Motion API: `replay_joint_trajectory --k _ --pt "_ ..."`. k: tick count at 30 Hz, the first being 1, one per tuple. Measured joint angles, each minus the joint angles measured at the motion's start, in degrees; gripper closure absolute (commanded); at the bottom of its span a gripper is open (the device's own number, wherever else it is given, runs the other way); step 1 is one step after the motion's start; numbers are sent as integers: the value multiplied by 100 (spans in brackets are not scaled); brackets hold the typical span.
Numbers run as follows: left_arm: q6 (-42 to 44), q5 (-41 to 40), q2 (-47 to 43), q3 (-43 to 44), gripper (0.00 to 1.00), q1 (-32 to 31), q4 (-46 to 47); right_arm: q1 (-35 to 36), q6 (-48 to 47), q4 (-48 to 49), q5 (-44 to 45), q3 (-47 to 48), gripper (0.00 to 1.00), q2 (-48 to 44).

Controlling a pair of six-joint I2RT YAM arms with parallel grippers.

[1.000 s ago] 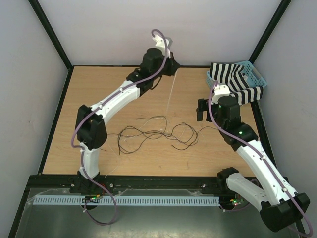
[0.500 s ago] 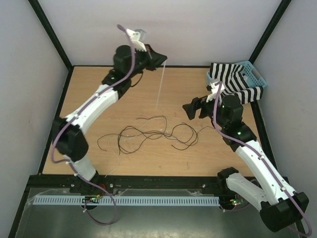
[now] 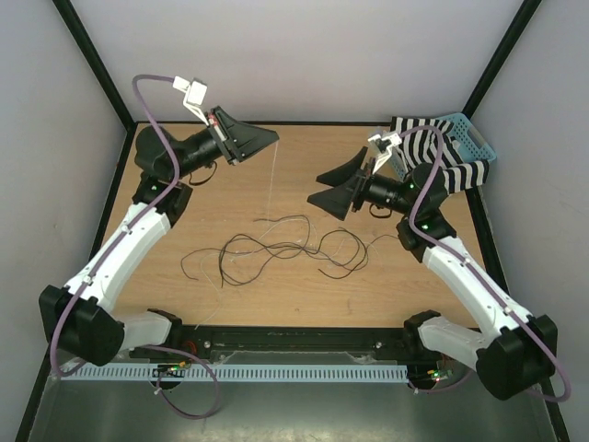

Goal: Zip-tie the wires
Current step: Pick up the ribbon at the center of the board.

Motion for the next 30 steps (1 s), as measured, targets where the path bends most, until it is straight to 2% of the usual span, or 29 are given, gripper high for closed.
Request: replay_joint_trajectory --k 6,12,25,30 --pt "-872 212 -208 -592 100 0 1095 525 1204 1744 -256 -13 1 741" --pt "-1283 223 -234 -841 100 0 1794 866 2190 3130 -267 46 3 1569" --pt "-1482 76 -398 -1156 100 -149 2494 1263 3523 5062 -262 649 24 2588" --pt "-1482 -57 -398 -1239 100 -293 2594 1346 3740 5335 -264 697 41 2736"
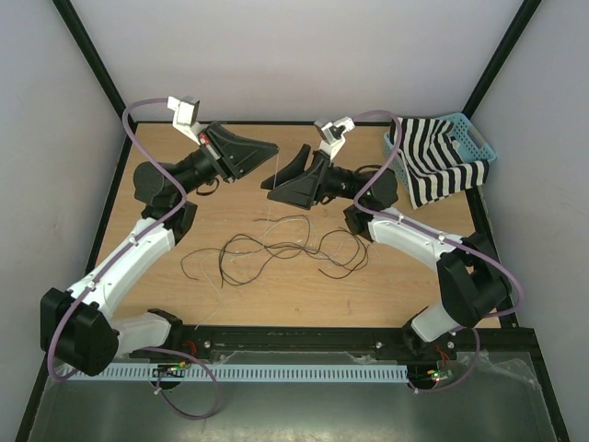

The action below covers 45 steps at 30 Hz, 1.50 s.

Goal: Zip-tie the wires
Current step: Pick up the ribbon at the center of the board.

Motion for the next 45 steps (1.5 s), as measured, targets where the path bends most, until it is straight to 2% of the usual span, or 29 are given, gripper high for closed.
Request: replay_joint_trajectory --k 8,13,15,16,20,22,24,29,36,45 --pt "-4 -177 0 -140 100 -28 48 24 101 201 46 -85 75 -4" --pt "0 -284 -2 -297 100 -26 52 24 92 221 68 -240 92 -24" --pt "0 -321 -9 -334 90 -26 55 24 68 197 83 -291 100 -55" --pt "-2 -330 -20 -354 84 -26 55 24 42 155 94 -321 100 -90" --pt "0 -365 -50 -431 49 7 68 26 -225 -192 162 -455 100 -358" --pt "11 -369 -63 -466 34 72 76 26 -468 -579 199 -503 100 -573" --pt "44 -374 -87 -483 28 153 70 26 -817 -1093 282 -531 100 -822" --pt "251 -356 -260 -525 27 258 -81 26 -1829 -2538 619 -525 100 -1379" --pt "817 -170 -463 -527 32 208 -579 24 -2977 -4409 1209 -365 100 -1585" --pt "1274 -105 -201 -629 36 -131 -883 26 -3348 -5056 1357 -356 100 -1609"
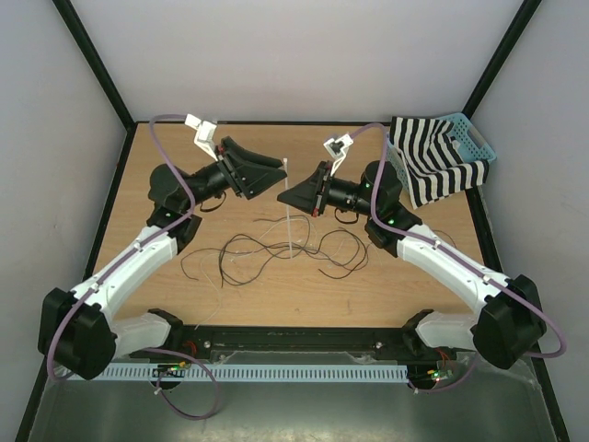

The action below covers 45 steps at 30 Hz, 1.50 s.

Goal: Zip-tie the wires
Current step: Pick up the ribbon at the center of the board.

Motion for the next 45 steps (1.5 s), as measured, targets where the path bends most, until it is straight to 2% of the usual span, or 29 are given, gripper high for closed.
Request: replay_joint_trajectory --k 4,6,9,12,32,35,40,45 --pt "122 0 195 -24 37 -48 -118 0 -15 -13 0 0 100 -24" --pt "170 2 243 -26 42 -57 -164 0 -15 -13 0 0 100 -28" --pt "223 7 275 -28 65 -83 -184 7 -13 -11 -4 0 100 -33" --pt "269 44 297 -28 77 -133 -192 11 -11 -4 -2 0 100 -33" --pt "330 85 365 -162 100 -234 -192 24 9 50 214 0 98 -33" --pt "323 81 374 -175 100 -243 -181 33 9 48 225 0 85 -33" --pt "404 -13 382 -186 100 -227 -192 35 -83 -4 330 0 44 -44" --pt "625 -142 382 -208 100 -20 -387 35 -632 -658 767 -13 16 -323"
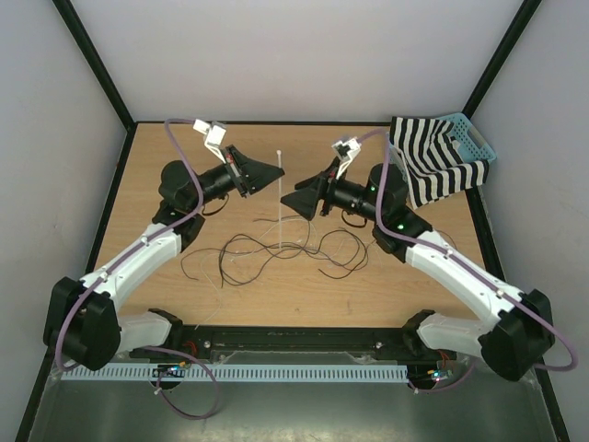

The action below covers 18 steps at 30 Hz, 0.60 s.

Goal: Zip-tie the wires
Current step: Pick up the ribbon at the center of the board.

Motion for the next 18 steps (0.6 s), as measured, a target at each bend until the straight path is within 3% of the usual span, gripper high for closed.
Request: replay_joint_trajectory --k 7,18 --pt "122 -24 256 -35 100 638 -63 0 -1058 -1064 1036 0 1 -876" --pt "546 247 1849 179 100 1510 -31 0 -1659 -1825 1915 -691 0 -1749"
